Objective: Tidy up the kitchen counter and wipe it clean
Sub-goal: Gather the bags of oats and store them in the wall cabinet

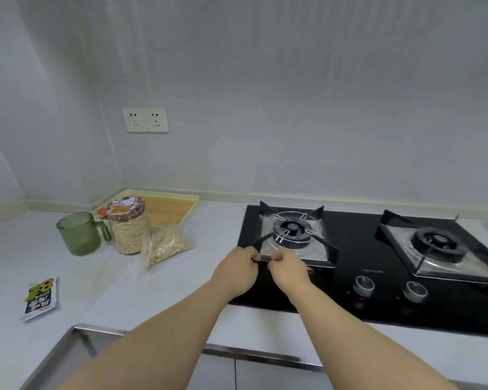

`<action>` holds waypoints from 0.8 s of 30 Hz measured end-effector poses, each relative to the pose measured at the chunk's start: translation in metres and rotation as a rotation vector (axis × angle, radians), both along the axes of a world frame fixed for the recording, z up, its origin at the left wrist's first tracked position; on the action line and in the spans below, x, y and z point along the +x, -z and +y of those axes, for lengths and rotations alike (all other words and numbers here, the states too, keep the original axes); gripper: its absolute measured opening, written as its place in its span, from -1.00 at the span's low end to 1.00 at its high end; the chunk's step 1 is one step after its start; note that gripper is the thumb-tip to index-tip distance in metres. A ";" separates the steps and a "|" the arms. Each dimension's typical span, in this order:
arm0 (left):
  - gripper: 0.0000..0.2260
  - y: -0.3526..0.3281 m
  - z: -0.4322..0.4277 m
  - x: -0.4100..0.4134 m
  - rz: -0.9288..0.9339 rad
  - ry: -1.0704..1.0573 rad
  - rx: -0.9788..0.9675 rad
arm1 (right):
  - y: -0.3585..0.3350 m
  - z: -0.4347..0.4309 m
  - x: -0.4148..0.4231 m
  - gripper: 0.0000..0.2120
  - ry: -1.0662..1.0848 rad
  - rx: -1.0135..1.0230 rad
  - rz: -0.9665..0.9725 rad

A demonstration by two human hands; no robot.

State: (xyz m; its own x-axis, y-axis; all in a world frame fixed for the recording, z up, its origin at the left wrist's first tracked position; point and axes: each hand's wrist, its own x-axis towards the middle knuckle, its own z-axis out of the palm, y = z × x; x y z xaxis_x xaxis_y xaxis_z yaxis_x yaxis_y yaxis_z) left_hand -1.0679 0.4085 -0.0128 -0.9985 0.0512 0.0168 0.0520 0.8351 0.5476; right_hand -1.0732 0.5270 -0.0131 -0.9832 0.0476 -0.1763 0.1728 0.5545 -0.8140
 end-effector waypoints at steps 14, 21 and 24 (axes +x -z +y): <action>-0.73 0.008 0.356 0.044 -0.025 0.334 0.075 | 0.002 0.352 0.093 -0.75 0.374 0.124 0.013; -0.76 0.002 0.491 0.056 -0.041 0.453 0.089 | 0.006 0.485 0.122 -0.75 0.505 0.111 -0.003; -0.74 0.004 0.538 0.051 -0.045 0.508 0.065 | 0.013 0.529 0.124 -0.74 0.572 0.091 -0.024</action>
State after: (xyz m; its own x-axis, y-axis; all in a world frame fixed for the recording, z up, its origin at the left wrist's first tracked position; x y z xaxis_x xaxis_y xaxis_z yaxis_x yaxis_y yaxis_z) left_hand -1.0172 0.9468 -0.0172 -0.8476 0.5305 -0.0065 0.4176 0.6747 0.6086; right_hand -0.9489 1.0561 -0.0260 -0.7923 0.5863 -0.1688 0.4836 0.4347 -0.7597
